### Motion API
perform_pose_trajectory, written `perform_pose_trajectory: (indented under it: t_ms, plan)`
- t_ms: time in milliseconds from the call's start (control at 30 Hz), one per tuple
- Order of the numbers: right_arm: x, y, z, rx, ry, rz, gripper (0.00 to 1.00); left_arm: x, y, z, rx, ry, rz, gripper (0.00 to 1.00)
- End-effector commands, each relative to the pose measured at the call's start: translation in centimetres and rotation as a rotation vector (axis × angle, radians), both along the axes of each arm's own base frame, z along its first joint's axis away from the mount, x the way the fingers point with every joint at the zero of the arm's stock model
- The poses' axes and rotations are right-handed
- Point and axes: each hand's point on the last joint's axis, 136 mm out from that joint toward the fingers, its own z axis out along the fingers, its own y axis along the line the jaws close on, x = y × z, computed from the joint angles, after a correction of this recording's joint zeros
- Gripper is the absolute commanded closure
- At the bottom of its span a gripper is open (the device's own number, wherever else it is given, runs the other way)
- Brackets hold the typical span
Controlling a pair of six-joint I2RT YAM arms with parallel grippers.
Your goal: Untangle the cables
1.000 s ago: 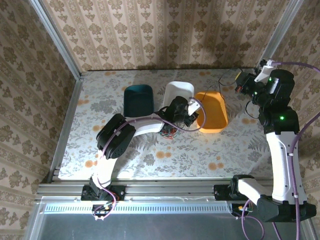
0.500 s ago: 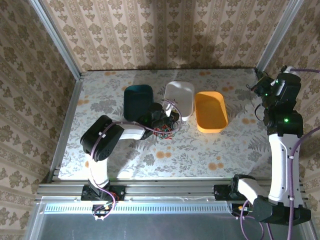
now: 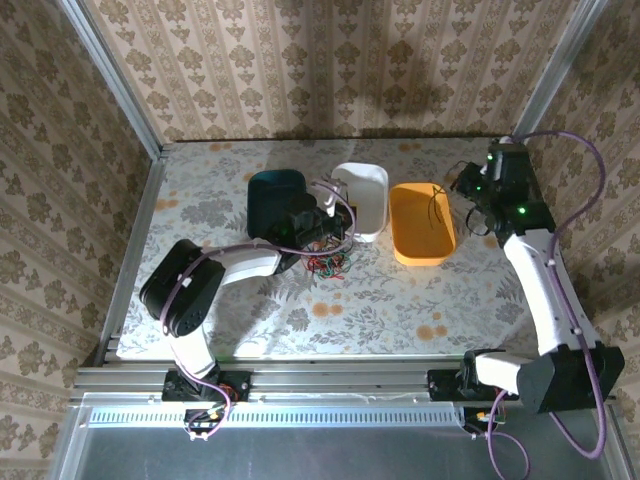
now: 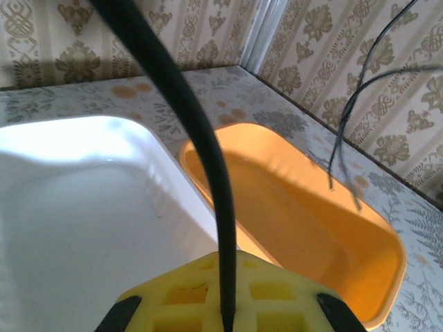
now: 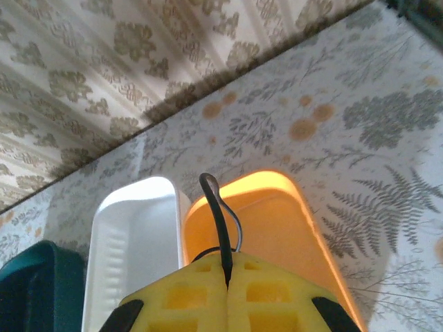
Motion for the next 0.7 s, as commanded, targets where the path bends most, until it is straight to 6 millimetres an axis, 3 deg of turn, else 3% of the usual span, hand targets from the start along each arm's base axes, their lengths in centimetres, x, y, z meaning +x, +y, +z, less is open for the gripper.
perform_pose_trajectory:
  t_ms: [0, 167, 333, 533, 667]
  plan:
    - [1.4, 0.7, -1.7, 0.019, 0.018, -0.015, 1.00, 0.7, 1.3, 0.8, -0.009, 0.024, 0.065, 1.00]
    - [1.8, 1.5, -6.3, 0.012, 0.162, -0.045, 1.00, 0.3, 1.9, 0.5, -0.001, 0.041, 0.081, 1.00]
    - [1.4, 2.2, -13.0, 0.020, 0.378, -0.091, 0.99, 0.3, 2.3, 0.2, 0.018, 0.040, 0.090, 1.00]
    - [1.1, 2.5, -17.5, 0.048, 0.469, -0.139, 0.95, 0.5, 2.4, 0.7, 0.009, 0.038, 0.093, 1.00]
    - [0.7, 2.9, -18.7, 0.060, 0.520, -0.131, 0.74, 0.6, 2.2, 0.9, 0.001, 0.037, 0.087, 1.00]
